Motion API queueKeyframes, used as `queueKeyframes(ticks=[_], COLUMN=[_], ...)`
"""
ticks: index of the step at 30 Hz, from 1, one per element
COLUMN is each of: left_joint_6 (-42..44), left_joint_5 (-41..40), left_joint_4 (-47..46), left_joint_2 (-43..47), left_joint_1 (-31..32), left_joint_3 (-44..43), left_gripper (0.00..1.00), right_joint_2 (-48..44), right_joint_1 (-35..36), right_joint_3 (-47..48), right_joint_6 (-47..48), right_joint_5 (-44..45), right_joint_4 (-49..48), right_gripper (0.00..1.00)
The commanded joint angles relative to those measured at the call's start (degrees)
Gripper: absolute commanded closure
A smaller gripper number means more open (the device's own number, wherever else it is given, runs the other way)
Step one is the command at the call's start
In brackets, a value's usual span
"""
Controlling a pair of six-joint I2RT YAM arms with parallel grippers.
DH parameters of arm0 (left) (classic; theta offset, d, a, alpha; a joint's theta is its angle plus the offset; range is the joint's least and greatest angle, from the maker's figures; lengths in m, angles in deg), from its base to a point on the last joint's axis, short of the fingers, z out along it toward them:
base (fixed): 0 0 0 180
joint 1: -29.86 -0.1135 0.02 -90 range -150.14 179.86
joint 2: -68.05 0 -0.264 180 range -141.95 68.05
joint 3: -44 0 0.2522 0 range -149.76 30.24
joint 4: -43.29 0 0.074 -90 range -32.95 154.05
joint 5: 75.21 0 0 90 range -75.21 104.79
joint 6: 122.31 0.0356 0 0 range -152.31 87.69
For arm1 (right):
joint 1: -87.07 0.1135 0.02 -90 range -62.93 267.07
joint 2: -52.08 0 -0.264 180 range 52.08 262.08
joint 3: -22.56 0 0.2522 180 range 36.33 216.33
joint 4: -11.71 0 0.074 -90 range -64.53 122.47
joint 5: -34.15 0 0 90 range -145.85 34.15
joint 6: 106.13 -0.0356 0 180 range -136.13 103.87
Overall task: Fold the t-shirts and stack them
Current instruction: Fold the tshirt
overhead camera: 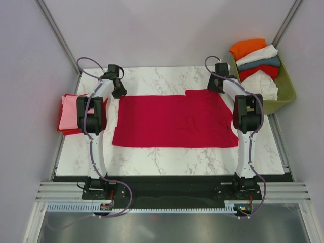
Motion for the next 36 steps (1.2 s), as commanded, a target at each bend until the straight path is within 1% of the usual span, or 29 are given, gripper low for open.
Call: queueKeyframes(ticks=[1,2,3,4,5,6,8,9,11,12,19,28,36], left_joint_6=[1.58,1.66,1.67,1.75,1.84,1.93,2.02,1.93,1.93,1.93,1.14,0.35,-0.18], left_joint_5=[0.54,0.89,1.07,1.16,1.33,1.33,1.25,1.16,1.16,1.16,1.6,1.69,0.98], left_joint_4=[0.86,0.78,0.78,0.78,0.78,0.78,0.69,0.78,0.6,0.43,-3.08,-6.87,-12.93], left_joint_2=[0.32,0.23,0.41,0.58,0.67,0.93,1.81,2.16,3.48,3.92,8.75,13.15,19.82], left_joint_1=[-0.17,-0.17,-0.17,-0.17,-0.17,-0.17,-0.17,-0.17,-0.26,-0.17,0.09,0.44,0.53], left_joint_3=[-0.51,-0.51,-0.51,-0.43,-0.43,-0.34,-0.08,0.1,0.36,0.54,4.31,9.94,18.64], left_gripper=[0.62,0.68,0.72,0.78,0.88,0.91,0.98,0.98,0.98,0.98,0.98,0.98,0.98], right_joint_2=[0.96,1.14,1.32,1.49,1.67,1.58,0.97,0.71,-0.44,-0.88,-6.23,-12.56,-18.36], right_joint_1=[0.12,0.12,0.04,0.04,0.12,-0.05,-0.05,-0.14,-0.4,-0.93,-1.55,-1.81,-1.81], right_joint_3=[2.01,2.01,2.36,2.62,2.89,3.32,3.59,3.85,3.86,3.59,0.78,-7.91,-13.89], right_joint_6=[-0.22,-0.31,-0.39,-0.57,-0.92,-1.18,-1.62,-1.54,-1.89,-2.15,-2.06,-2.24,-3.12], right_joint_5=[-1.16,-3.17,-4.15,-5.38,-6.43,-7.92,-8.29,-8.29,-8.55,-8.81,-8.73,-8.11,-9.34], right_joint_4=[0.98,0.98,0.98,0.98,0.98,0.89,0.81,0.8,0.72,0.8,0.19,-2.27,-3.68], right_gripper=[0.38,0.41,0.47,0.53,0.58,0.68,0.78,0.87,0.94,1.0,1.0,1.0,1.0])
